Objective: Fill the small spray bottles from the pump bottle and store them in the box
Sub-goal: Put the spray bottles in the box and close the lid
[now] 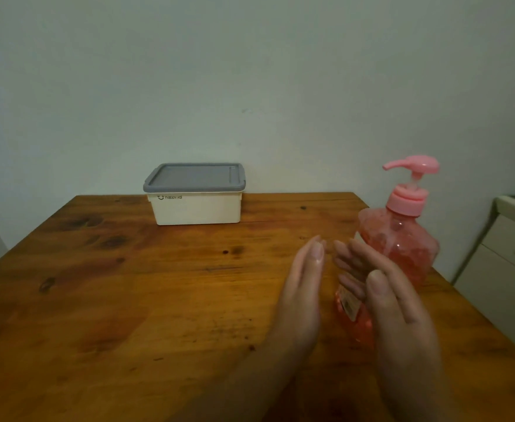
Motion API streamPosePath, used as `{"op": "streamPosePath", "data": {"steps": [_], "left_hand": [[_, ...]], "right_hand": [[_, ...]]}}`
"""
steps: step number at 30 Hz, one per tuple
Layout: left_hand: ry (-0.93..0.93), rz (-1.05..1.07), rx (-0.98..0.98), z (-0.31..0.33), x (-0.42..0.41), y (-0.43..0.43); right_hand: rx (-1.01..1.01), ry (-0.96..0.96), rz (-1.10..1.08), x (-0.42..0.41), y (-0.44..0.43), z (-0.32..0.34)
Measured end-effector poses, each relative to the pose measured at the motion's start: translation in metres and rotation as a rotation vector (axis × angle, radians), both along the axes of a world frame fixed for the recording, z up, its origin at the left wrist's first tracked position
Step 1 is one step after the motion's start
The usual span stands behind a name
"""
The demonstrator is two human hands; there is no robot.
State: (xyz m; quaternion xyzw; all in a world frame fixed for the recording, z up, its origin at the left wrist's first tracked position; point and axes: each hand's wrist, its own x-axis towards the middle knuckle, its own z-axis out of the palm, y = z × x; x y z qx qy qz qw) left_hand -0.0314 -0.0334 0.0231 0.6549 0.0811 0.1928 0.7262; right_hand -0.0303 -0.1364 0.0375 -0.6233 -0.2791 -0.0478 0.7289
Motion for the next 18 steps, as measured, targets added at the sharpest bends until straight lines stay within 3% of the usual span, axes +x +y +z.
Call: {"op": "streamPosePath", "data": {"steps": [6, 13, 18], "left_hand": [[-0.005, -0.033, -0.056, 0.005, 0.009, -0.021], [0.015, -0.018, -0.06, 0.014, 0.013, -0.038], [0.045, -0.026, -0.061, 0.01, 0.018, -0.042]], "right_hand": [[0.102, 0.006, -0.152, 0.006, -0.021, -0.005], [0.506, 0.104, -0.414, 0.031, -0.035, -0.009], [0.599, 0.177, -0.502, 0.057, -0.035, -0.005]]}}
